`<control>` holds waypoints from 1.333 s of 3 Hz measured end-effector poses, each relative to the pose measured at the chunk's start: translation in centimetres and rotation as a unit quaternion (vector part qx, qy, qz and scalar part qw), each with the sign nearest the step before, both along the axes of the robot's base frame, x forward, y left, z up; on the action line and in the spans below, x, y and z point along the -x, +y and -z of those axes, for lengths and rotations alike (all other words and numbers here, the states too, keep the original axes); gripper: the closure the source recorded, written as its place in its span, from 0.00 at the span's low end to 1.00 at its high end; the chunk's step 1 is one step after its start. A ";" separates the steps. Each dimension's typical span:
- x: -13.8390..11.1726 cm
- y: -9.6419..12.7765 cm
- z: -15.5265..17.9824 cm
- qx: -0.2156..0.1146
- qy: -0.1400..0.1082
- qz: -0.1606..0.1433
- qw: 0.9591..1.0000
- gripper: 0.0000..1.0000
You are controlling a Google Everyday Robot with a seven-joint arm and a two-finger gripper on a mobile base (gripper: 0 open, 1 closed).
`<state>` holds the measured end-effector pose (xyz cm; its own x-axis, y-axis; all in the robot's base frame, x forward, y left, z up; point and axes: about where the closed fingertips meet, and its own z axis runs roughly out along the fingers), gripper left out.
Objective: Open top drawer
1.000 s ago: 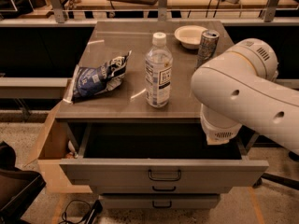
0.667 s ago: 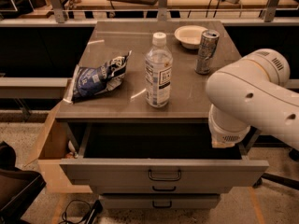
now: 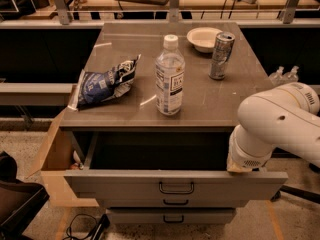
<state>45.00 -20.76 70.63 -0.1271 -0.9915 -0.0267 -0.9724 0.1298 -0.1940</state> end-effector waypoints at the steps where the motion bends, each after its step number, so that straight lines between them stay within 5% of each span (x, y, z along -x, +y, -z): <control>1: 0.1 0.1 0.8 -0.013 0.003 -0.001 1.000 1.00; 4: 1.1 0.1 0.6 -0.006 0.013 -0.004 1.000 1.00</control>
Offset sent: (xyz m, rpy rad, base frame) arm -0.0132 0.0043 -0.0393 0.0500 0.0440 0.0223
